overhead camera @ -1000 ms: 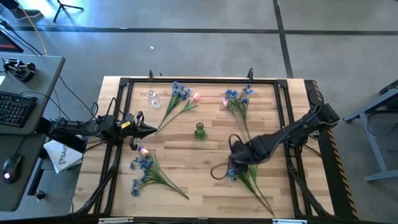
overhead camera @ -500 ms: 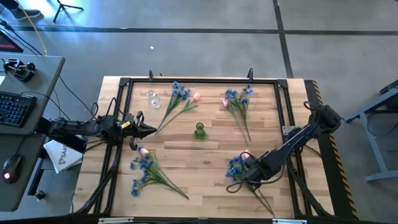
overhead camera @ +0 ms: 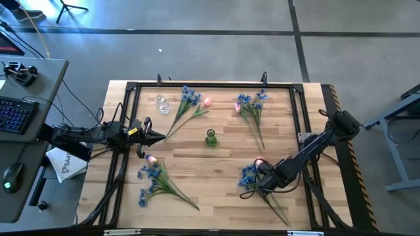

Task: Sort flowers into vase by color
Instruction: Put the pink tulip into the green vase

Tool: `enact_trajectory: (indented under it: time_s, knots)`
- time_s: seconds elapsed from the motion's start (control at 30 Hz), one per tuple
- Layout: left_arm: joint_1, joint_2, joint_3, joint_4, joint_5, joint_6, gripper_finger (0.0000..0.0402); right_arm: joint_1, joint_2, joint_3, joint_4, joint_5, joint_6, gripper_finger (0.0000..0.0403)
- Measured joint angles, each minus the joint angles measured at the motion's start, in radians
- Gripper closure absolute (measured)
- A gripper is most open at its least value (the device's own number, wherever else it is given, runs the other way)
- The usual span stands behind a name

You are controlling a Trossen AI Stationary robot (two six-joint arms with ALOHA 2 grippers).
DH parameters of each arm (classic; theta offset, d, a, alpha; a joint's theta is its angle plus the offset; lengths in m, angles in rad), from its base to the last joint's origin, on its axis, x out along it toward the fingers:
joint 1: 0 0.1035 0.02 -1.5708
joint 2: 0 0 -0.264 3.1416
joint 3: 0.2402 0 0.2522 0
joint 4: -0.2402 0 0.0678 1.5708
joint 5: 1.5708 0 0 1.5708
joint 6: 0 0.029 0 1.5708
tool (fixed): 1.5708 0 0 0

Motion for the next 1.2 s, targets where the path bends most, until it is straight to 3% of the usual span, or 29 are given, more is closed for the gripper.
enact_trajectory:
  time_s: [0.27,0.5,0.8,0.93,1.2]
  knots:
    - [0.000,0.000,0.000,0.000,0.000,0.000,0.0401,0.000,0.000,-0.001,0.015,0.027,0.000,0.0303]
    - [0.000,0.000,0.000,0.000,0.000,0.009,0.0402,0.000,0.000,-0.001,0.000,0.024,0.000,0.0390]
    - [0.000,0.000,0.000,0.000,0.000,0.009,0.0402,0.027,-0.023,-0.001,-0.027,0.033,0.018,0.0398]
    - [0.000,0.000,0.000,0.000,0.000,0.009,0.0401,0.057,-0.093,-0.001,-0.032,0.167,0.026,0.0398]
    - [0.000,0.000,0.000,0.000,0.000,0.009,0.0402,0.103,-0.291,-0.001,-0.061,0.631,-0.069,0.0400]
